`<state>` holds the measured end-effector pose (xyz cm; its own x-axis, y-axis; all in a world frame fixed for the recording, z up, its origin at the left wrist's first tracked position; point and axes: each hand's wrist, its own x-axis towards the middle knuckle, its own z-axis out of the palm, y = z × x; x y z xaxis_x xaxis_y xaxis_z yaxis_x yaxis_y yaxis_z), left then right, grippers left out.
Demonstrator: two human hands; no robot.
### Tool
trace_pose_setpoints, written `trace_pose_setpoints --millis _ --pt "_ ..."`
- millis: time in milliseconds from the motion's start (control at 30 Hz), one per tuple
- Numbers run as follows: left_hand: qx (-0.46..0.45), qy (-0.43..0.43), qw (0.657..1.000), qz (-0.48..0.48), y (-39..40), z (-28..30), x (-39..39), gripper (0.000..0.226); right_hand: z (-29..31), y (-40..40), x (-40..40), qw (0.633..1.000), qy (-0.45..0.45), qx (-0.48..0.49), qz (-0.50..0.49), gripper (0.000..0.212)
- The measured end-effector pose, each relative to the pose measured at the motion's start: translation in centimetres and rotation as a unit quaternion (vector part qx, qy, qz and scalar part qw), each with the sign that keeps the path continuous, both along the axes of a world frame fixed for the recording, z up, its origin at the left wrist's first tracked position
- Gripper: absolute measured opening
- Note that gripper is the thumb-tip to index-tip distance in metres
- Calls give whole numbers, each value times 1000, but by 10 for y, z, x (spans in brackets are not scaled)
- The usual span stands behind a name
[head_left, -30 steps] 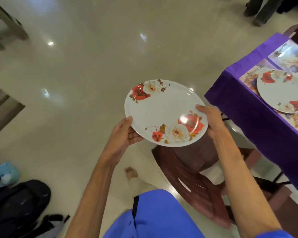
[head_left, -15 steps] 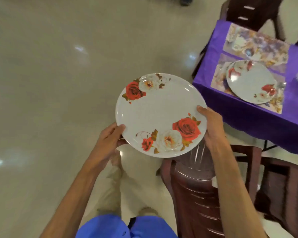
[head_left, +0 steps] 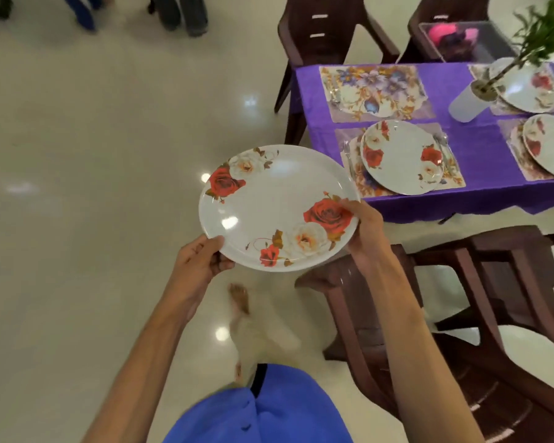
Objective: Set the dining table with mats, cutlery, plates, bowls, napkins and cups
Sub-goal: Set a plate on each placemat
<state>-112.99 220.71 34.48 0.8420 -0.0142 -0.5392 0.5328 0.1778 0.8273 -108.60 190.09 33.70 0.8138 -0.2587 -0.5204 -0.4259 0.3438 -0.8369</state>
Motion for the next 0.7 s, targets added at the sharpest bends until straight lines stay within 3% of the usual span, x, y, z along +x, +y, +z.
trace_pose_setpoints --millis 200,333,467,567,700 --pt "30 -38 998 -49 33 -8 154 25 -15 27 114 999 17 -1 -36 14" --pt "16 -54 996 -70 31 2 253 25 -5 49 190 998 -1 47 -46 25" --pt "-23 -16 994 -108 -9 8 321 16 -1 77 253 994 33 81 -70 36" --pt "-48 -8 985 -167 -30 -1 374 29 -2 71 293 989 32 64 -129 27" --pt "-75 35 967 -241 -47 -20 459 35 -5 48 343 984 21 47 -168 31"
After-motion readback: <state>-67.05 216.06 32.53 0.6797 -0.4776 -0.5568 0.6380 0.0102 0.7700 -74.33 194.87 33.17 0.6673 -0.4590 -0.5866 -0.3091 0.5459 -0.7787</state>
